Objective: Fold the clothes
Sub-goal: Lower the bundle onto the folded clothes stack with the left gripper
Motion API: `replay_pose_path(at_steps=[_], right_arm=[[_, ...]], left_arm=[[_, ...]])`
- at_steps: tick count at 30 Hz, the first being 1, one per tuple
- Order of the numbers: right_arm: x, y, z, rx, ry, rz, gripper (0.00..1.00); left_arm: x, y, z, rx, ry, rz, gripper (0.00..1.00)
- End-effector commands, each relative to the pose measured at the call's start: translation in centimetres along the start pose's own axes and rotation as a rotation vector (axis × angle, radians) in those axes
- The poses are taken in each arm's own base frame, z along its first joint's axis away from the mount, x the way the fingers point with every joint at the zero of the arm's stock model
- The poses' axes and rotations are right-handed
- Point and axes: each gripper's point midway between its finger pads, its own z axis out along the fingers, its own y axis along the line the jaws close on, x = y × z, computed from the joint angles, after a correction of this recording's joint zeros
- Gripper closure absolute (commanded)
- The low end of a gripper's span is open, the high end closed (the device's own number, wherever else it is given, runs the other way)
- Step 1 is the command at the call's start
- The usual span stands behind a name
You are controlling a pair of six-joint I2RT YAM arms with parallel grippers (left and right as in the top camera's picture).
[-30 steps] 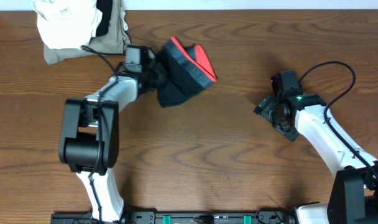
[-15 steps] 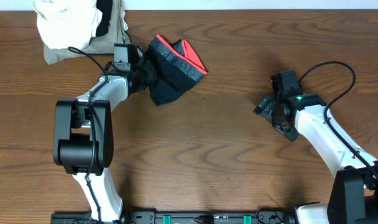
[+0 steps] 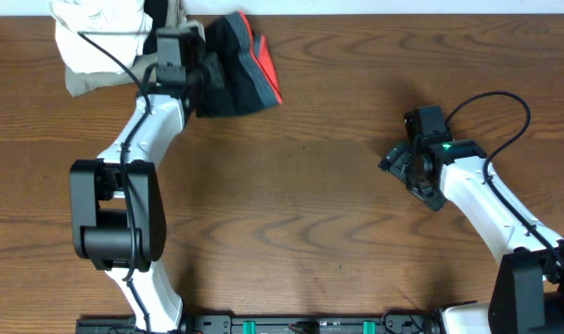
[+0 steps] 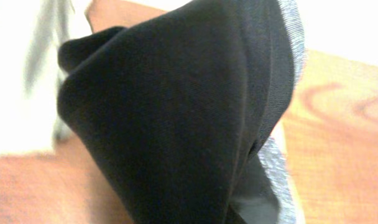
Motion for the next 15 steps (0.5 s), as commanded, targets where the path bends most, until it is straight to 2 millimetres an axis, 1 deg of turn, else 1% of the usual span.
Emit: replay_pose_path(at_steps=[1,5,8,11,15], right_arm=[[0.0,-0.6,0.4,0.028,-0.002,0.006,0.01],[0.1,-0.7,0.4,0.030,0.000,0.006,0.01],[0.1,-0.7,0.4,0.033,0.002,0.006,0.01],[0.1,-0.7,0.4,0.033,0.002,0.006,0.01],[0.1,-0.7,0.4,0.033,0.002,0.006,0.01]], left_arm=[[-7.2,0.2,-2.8,-0.074,-0.179,0.096,0.94],[-11.9,-0.8,-4.8,-0.073,-0.290,0.145,0.94],[-15.3,-0.9,-6.6,-0.100,-0.386,0.145,0.94],[-17.9,-0.8,-8.1,-0.103,-0.471,0.161,0.94],[-20.0,0.6,-9.3,-0.118,-0.547,0.147,0.94]])
